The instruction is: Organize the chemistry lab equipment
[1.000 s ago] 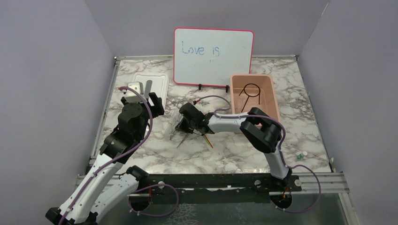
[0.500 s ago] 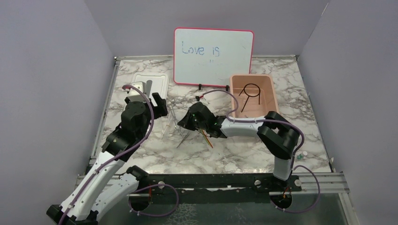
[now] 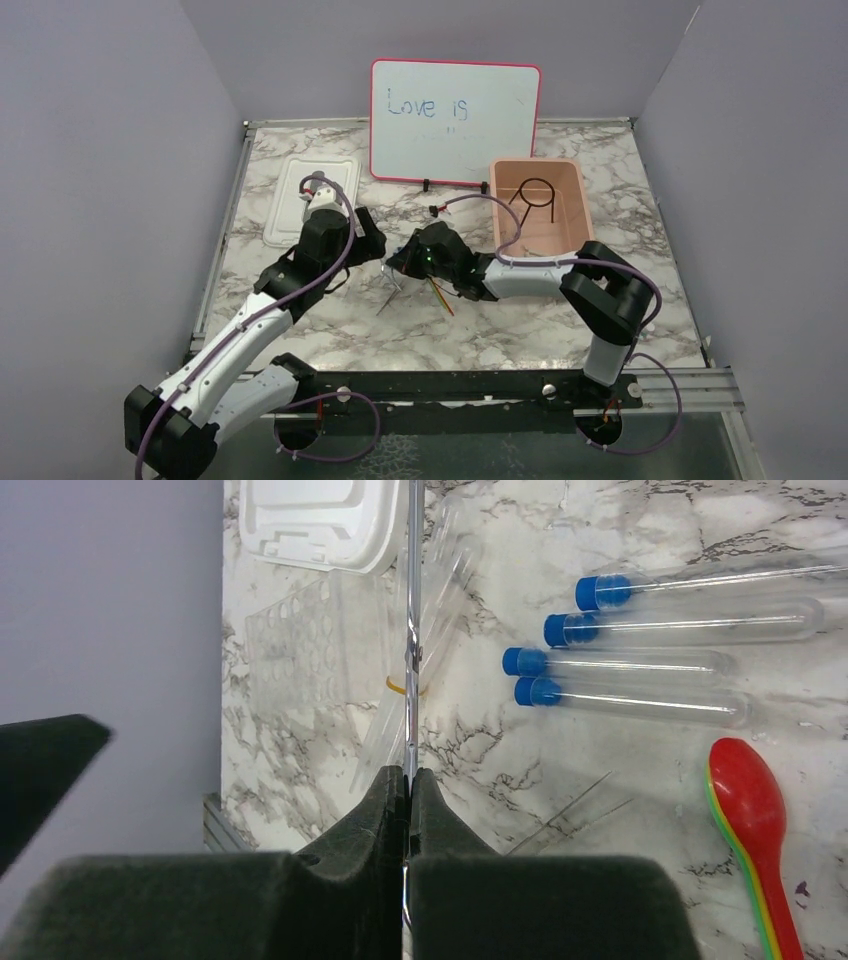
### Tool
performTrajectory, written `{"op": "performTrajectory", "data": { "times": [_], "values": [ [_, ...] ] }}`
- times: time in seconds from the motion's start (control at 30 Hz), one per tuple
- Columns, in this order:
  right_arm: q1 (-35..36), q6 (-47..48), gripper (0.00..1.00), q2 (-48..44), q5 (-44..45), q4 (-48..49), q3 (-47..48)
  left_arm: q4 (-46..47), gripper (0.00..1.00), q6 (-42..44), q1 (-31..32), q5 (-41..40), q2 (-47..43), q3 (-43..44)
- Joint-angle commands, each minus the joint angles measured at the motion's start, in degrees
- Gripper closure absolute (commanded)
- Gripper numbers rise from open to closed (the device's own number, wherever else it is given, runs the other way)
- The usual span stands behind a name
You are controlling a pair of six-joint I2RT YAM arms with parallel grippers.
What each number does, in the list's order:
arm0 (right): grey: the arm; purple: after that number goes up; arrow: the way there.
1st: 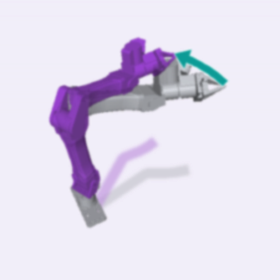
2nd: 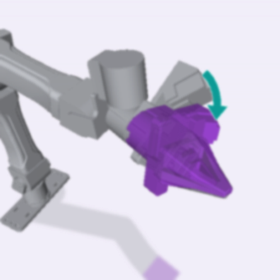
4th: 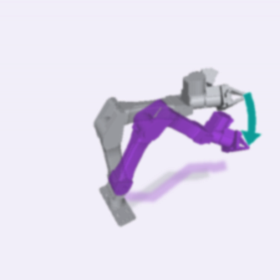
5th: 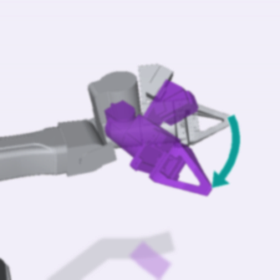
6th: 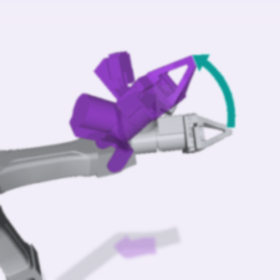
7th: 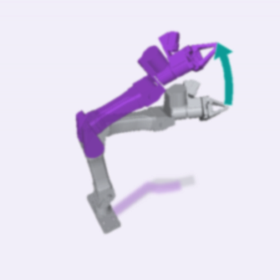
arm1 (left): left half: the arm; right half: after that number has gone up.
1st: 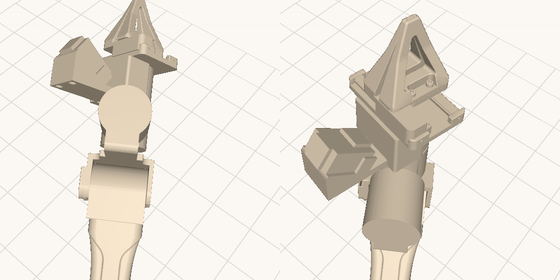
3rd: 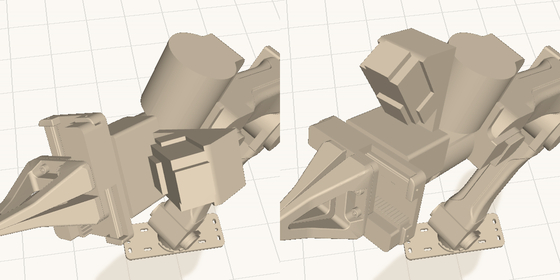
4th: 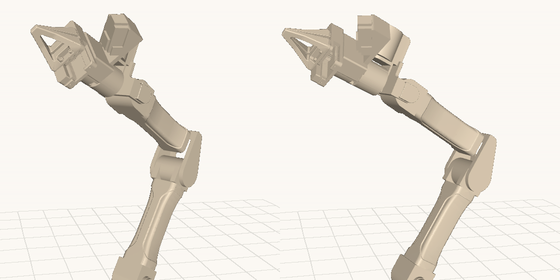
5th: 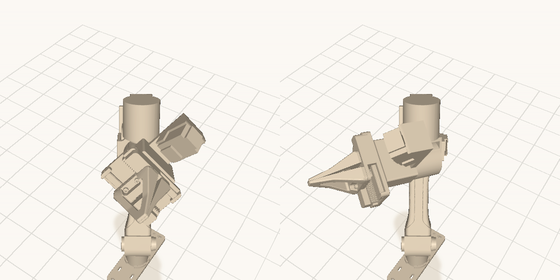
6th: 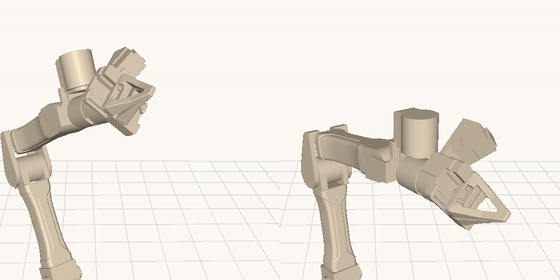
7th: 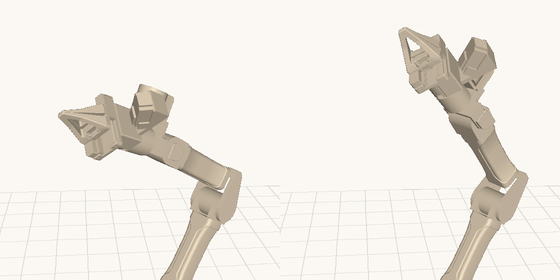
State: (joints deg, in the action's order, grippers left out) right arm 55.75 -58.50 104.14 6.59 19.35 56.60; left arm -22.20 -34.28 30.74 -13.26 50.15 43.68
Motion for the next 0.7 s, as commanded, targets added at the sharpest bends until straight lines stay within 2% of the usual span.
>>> {"op": "performTrajectory", "data": {
  "times": [0.0,0.2,0.47,0.57,0.67],
  "values": [
    [-0.5,-1.4,0.99,-4.6,2.1,6.6,-2.4,3.6,0.14,-6.8,-0.3,3.2,4.1,-2.3],
    [-0.7,-2.1,0.99,-7.6,1.3,9.0,-5.9,10.8,0.11,-11.1,-2.8,7.0,10.7,-3.7],
    [-0.9,-2.7,0.99,-13.0,-0.4,11.3,-10.2,16.0,0.12,-15.8,-6.2,9.8,16.9,-2.8],
    [-0.9,-2.9,0.99,-14.4,-1.5,12.7,-11.4,20.1,0.14,-17.8,-7.1,12.9,18.3,-3.6],
    [-0.9,-2.6,0.99,-15.6,-2.1,12.5,-12.1,22.7,0.21,-18.4,-7.3,15.7,19.0,-3.5]
  ]
}}
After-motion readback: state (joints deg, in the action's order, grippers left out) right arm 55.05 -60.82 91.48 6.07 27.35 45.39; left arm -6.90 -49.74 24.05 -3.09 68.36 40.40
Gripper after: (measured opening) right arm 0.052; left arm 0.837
